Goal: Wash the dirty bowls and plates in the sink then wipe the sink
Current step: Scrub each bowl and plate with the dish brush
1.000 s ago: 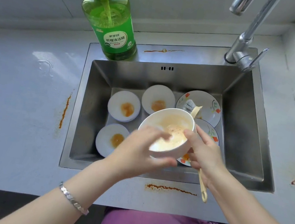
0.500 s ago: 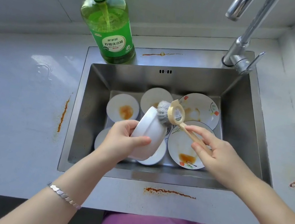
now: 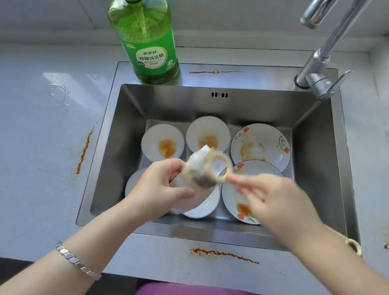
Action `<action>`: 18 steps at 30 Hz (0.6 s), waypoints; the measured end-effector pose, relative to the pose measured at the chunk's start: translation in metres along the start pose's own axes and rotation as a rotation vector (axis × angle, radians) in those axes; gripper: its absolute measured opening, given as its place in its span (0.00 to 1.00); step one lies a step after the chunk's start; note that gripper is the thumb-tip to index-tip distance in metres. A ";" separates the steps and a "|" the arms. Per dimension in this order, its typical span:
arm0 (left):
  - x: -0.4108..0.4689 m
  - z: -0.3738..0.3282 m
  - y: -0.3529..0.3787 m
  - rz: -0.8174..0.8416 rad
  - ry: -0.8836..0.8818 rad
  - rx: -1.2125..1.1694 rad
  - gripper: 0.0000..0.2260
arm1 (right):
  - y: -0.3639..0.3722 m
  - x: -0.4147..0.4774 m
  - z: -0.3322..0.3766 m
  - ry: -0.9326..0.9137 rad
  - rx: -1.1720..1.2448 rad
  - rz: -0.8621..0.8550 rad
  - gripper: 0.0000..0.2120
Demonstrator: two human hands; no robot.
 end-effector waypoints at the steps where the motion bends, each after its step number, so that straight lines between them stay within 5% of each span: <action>1: -0.002 0.001 0.000 0.019 0.009 -0.018 0.12 | -0.007 0.007 -0.008 0.066 0.049 -0.024 0.12; 7: -0.008 0.006 -0.003 0.064 0.011 -0.118 0.13 | 0.004 -0.013 0.014 -0.040 0.112 0.080 0.13; 11: -0.007 0.005 -0.002 0.085 0.016 -0.197 0.12 | -0.004 0.007 -0.020 0.139 0.202 0.006 0.12; 18: -0.004 -0.001 -0.009 0.031 0.070 -0.294 0.13 | -0.008 0.001 -0.009 0.077 0.303 0.023 0.14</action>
Point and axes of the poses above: each hand's wrist, its own x-axis towards the middle knuckle, its own y-axis out of the palm, z = x × y, the point moved 7 cm from there along x, towards the middle knuckle, and after that the axes turned 7 degrees about z, right-handed, at the moved point
